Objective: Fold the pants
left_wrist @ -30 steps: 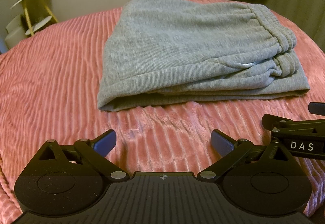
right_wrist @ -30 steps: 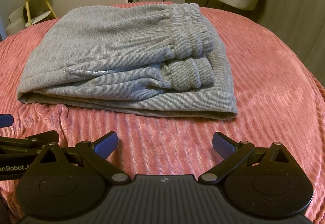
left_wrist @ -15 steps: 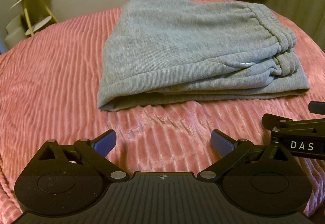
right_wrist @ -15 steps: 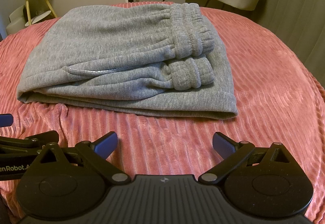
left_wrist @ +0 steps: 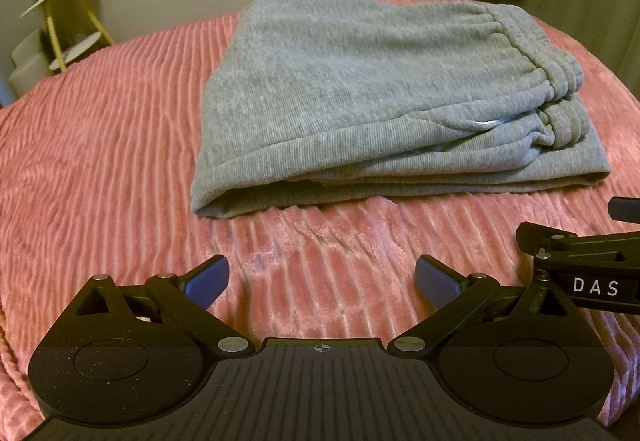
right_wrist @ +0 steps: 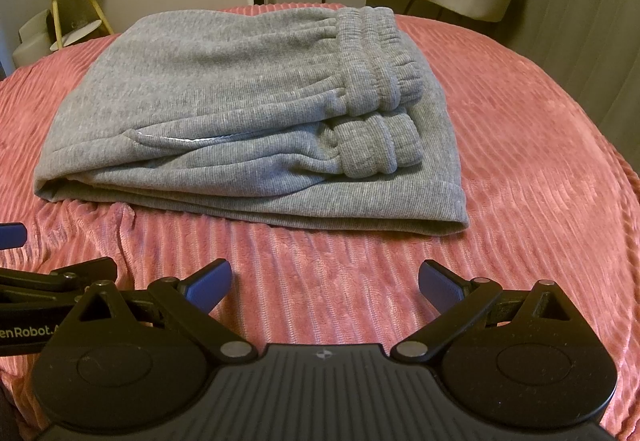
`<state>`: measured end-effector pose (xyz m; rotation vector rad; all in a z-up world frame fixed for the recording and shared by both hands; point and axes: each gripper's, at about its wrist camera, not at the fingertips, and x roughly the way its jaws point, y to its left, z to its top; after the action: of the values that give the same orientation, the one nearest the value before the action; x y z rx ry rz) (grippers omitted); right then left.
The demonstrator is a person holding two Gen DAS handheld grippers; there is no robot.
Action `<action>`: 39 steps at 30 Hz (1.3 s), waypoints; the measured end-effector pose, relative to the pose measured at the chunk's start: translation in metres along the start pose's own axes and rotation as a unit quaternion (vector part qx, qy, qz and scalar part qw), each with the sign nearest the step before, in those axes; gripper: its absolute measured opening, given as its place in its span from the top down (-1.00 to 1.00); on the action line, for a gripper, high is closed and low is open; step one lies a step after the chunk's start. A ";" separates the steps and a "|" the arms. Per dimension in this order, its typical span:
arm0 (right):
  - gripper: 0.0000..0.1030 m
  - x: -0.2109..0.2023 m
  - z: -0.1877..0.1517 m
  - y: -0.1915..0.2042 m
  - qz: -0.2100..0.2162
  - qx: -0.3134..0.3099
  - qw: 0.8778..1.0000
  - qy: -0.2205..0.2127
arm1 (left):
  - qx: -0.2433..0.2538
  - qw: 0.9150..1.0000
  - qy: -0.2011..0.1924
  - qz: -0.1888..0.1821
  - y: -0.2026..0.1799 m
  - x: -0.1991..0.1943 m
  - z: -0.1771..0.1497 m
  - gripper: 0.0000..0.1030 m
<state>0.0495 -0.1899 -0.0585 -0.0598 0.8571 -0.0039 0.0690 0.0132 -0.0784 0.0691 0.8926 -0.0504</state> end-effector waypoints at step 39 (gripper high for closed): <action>-0.94 -0.001 -0.001 0.000 0.000 -0.006 1.000 0.000 | 0.004 1.000 0.002 0.000 0.001 0.000 -0.001 -0.98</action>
<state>0.0481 -0.1895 -0.0590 -0.0707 0.8573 0.0012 0.0683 0.0147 -0.0793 0.0759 0.8961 -0.0536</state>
